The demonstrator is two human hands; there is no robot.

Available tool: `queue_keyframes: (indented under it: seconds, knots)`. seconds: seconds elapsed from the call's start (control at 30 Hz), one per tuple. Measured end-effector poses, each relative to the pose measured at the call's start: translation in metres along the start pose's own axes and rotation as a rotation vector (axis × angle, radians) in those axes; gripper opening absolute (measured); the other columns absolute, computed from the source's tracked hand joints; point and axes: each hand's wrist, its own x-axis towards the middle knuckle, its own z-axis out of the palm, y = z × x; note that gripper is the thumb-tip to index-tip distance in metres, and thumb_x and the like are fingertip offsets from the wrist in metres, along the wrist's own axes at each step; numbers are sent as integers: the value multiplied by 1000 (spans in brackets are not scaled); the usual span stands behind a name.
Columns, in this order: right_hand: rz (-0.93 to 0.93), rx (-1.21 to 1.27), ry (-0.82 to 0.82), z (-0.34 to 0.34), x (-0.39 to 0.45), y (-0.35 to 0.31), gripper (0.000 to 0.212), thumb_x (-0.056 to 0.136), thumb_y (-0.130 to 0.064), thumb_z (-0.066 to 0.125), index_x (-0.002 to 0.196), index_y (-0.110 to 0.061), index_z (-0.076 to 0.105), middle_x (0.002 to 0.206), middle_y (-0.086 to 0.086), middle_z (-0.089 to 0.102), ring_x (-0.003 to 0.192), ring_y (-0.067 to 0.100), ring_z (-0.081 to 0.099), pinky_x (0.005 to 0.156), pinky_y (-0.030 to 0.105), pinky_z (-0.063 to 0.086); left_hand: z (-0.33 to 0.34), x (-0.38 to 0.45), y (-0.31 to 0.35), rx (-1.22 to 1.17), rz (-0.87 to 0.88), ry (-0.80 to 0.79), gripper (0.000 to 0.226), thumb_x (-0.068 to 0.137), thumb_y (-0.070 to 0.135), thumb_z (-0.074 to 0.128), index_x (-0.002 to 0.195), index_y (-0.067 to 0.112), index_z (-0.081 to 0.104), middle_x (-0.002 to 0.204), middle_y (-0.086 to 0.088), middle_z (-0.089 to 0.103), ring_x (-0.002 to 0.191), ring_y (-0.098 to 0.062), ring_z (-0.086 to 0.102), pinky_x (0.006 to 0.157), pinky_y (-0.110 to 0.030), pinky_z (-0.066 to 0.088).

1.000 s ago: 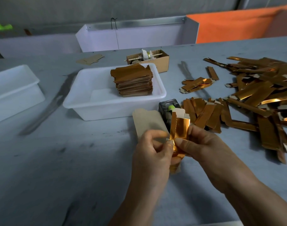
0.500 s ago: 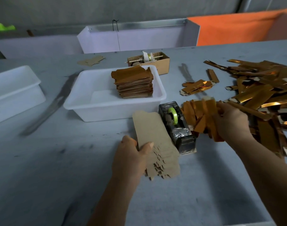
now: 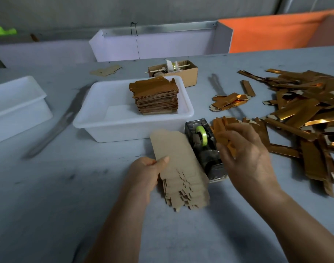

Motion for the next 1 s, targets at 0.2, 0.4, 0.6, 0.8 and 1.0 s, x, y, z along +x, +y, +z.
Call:
queue_keyframes:
  seconds: [0.2, 0.4, 0.6, 0.8, 1.0]
  knots:
    - [-35, 67, -45, 3, -9, -9, 24, 89, -19, 59, 111, -14, 67, 125, 1, 53, 109, 18, 52, 77, 12, 36, -12, 2, 4, 91, 47, 91, 21, 87, 23, 69, 68, 15, 66, 43, 9, 59, 48, -13, 49, 52, -24, 42]
    - [5, 110, -57, 2, -18, -10, 28, 88, -23, 58, 115, -17, 65, 125, -3, 53, 109, 16, 53, 81, 15, 37, -13, -8, 2, 629, 533, 472, 26, 94, 19, 57, 80, 0, 68, 90, -13, 63, 80, -27, 55, 66, -29, 35]
    - [284, 600, -184, -7, -24, -22, 45, 78, -50, 57, 121, -36, 51, 98, -29, 60, 86, -8, 58, 62, 5, 44, -22, -34, 16, -87, 356, 144, 26, 90, 20, 64, 66, 13, 71, 71, -5, 72, 76, -28, 68, 72, -32, 53]
    - [603, 1235, -419, -8, -27, -30, 29, 71, -27, 62, 97, -16, 68, 91, 3, 74, 83, 16, 70, 71, 29, 52, -8, -52, 14, -233, 284, -204, 19, 88, 17, 63, 76, 5, 72, 85, -17, 74, 86, -34, 69, 87, -49, 55]
    - [543, 1220, -439, -14, -33, -27, 18, 64, -25, 67, 80, -17, 72, 87, 10, 73, 81, 21, 70, 74, 33, 54, 7, -55, 17, -204, 242, -239, 50, 57, 36, 78, 104, 21, 68, 92, 0, 76, 87, -22, 72, 74, -42, 59]
